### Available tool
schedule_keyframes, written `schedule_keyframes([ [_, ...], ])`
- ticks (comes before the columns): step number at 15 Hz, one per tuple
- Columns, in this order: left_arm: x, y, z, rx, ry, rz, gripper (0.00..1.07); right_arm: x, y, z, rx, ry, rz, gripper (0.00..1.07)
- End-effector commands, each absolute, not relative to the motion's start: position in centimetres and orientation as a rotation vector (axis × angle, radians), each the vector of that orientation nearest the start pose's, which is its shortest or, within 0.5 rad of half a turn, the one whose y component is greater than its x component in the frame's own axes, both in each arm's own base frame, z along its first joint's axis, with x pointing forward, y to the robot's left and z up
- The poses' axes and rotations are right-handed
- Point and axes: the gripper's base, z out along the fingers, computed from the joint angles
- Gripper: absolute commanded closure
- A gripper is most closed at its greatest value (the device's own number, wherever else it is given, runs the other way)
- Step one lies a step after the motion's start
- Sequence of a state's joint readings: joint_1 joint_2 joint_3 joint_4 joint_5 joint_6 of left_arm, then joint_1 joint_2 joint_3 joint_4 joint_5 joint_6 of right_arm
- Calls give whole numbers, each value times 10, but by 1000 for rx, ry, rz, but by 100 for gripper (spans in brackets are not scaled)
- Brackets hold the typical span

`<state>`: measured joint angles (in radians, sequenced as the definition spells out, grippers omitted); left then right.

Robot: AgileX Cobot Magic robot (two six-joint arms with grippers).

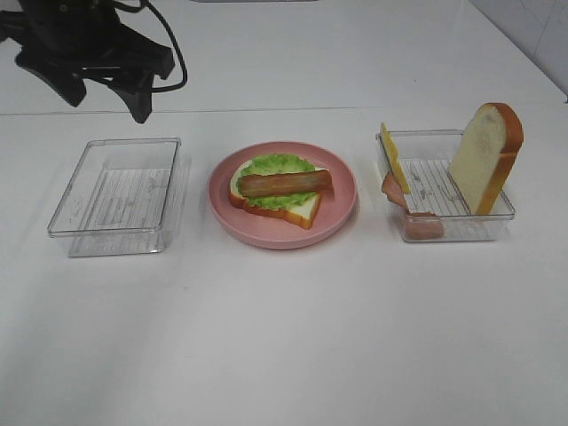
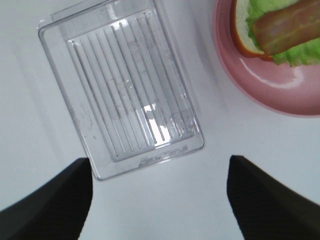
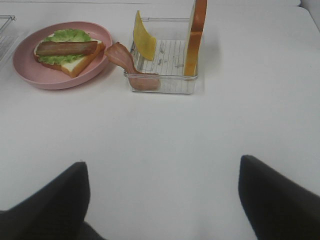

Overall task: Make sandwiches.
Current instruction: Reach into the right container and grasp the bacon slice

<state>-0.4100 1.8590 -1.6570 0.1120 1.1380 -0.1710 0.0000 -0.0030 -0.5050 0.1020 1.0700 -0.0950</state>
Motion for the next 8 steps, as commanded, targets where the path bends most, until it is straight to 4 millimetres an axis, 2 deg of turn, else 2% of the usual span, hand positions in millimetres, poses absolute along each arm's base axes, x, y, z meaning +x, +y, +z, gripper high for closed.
schedule_keyframes([
  [1,347,-142,322,345,2780,15,34,-8,8,278,-108,2017,59,30],
  [4,320,-136,353,339,2746,-2,34,-8,8,278,-108,2017,59,30],
  [5,296,-125,362,331,2741,-3,34,-8,8,278,-108,2017,59,30],
  [8,246,-102,352,261,2776,-12,34,-8,8,278,-108,2017,59,30],
])
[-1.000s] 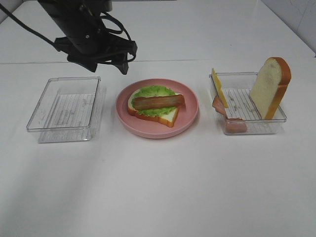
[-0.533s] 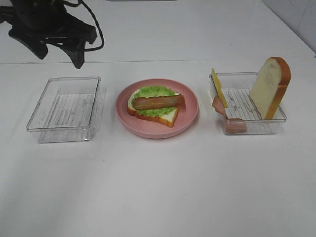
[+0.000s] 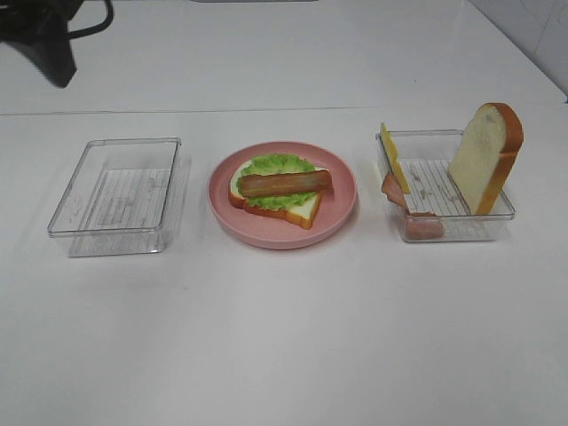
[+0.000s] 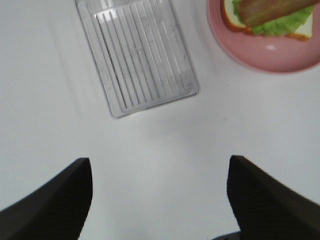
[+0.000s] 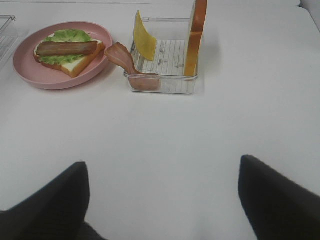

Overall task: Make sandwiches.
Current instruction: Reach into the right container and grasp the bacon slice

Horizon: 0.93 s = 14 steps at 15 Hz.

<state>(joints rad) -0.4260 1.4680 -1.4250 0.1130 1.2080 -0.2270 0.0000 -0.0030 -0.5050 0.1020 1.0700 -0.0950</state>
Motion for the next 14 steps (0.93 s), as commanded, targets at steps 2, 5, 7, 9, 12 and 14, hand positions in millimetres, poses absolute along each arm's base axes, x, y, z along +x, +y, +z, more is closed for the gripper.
schedule_keyframes([
  [2,214,-87,347,229,2762,-27,34,-8,8,278,-108,2017,59,30],
  [5,142,-55,340,216,2691,-71,34,-8,8,278,-108,2017,59,30],
  [7,104,-38,338,207,2601,-111,34,-8,8,278,-108,2017,59,30],
  [9,78,-26,335,195,2524,-145,34,-8,8,278,-108,2017,59,30],
  [12,23,-1,318,171,2244,-245,35,-8,8,278,-108,2017,59,30],
  [14,9,7,307,164,2186,-251,35,-8,8,278,-108,2017,59,30],
])
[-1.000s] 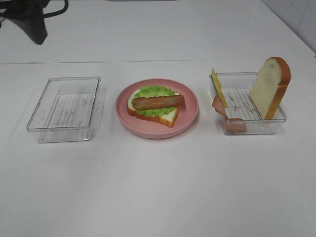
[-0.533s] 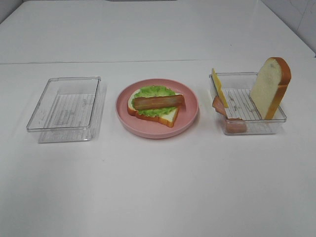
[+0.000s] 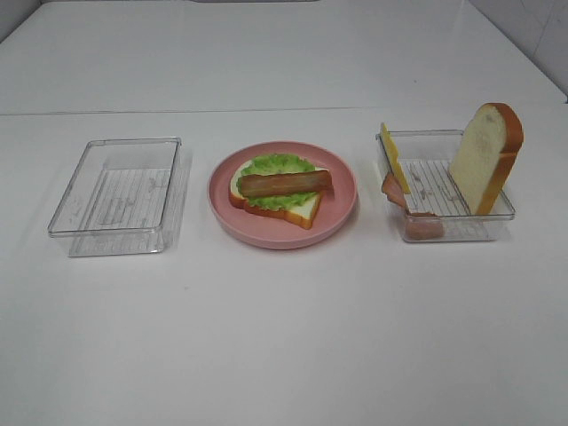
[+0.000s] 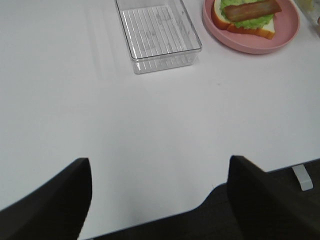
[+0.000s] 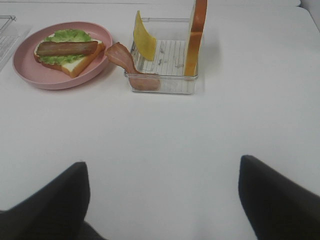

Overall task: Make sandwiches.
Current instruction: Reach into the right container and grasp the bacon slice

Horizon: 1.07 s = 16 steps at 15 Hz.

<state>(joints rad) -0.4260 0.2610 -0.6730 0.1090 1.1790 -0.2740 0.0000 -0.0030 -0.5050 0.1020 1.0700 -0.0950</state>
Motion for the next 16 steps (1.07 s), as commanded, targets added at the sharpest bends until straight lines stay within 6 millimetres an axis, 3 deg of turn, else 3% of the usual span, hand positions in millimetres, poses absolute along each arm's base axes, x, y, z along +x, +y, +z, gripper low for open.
schedule_keyframes([
  [1,0,11,300,162,2148,-254,35,-8,8,278,-108,2017,59,30],
  [5,-14,18,279,230,2076,-222,35,-7,8,280,-106,2020,54,30],
  [8,-12,18,280,311,2051,-166,35,8,7,294,-89,1993,50,30],
  [9,-12,18,281,309,2048,-168,35,20,7,302,-81,1972,50,30],
  [11,-8,16,282,301,2002,-186,35,70,6,322,-56,1982,62,30],
  [12,-7,15,281,301,1997,-187,35,79,6,325,-54,1989,61,30],
  [16,-3,13,278,309,1981,-186,35,167,6,338,-51,2175,64,30],
])
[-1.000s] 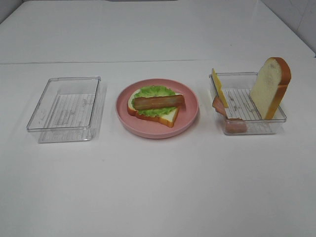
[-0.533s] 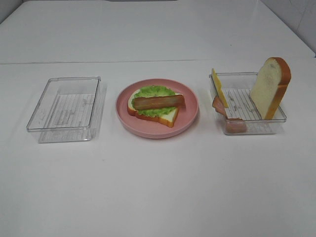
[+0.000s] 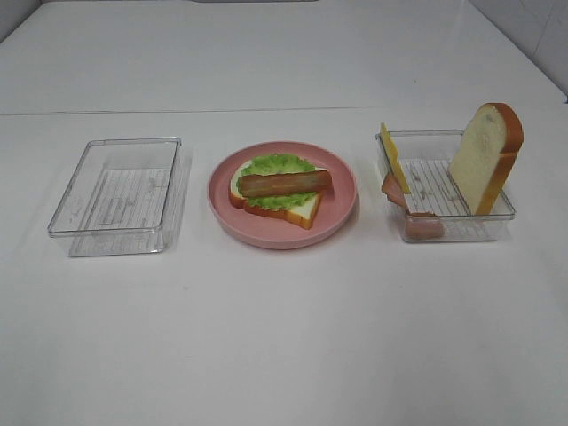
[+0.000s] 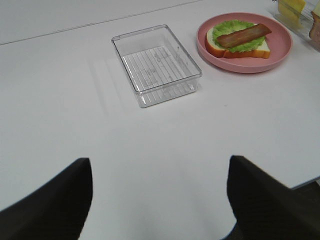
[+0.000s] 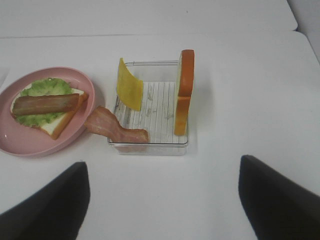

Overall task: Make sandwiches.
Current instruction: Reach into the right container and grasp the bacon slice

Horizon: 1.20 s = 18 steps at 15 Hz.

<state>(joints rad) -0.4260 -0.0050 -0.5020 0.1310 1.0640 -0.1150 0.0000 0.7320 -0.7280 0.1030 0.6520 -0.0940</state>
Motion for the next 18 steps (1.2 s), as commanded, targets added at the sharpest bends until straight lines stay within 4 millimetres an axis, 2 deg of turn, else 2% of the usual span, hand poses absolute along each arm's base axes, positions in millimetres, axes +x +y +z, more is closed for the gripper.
schedule_keyframes([
  [1,-3,13,278,309,1981,-186,35,181,6,335,-50,2215,66,30],
  [2,-3,13,278,309,1981,-186,35,199,6,334,-50,2259,68,30],
  [3,-3,13,278,309,1981,-186,35,241,7,323,-50,2372,75,30],
  [5,-3,13,278,309,1981,-186,35,276,9,309,-68,2477,105,30],
  [6,-3,13,278,309,1981,-186,35,283,10,306,-76,2498,119,30],
  [9,-3,13,278,309,1981,-186,35,323,23,286,-132,2652,258,31],
  [11,-3,13,278,309,1981,-186,35,341,44,276,-242,2711,258,31],
  [12,-3,13,278,309,1981,-186,35,351,67,268,-314,2733,244,31],
  [14,-3,13,278,309,1981,-186,35,364,88,255,-341,2779,270,31],
  [16,-3,13,278,309,1981,-186,35,379,102,242,-369,2829,281,31],
  [18,-3,13,278,309,1981,-186,35,389,105,229,-348,2885,296,31],
])
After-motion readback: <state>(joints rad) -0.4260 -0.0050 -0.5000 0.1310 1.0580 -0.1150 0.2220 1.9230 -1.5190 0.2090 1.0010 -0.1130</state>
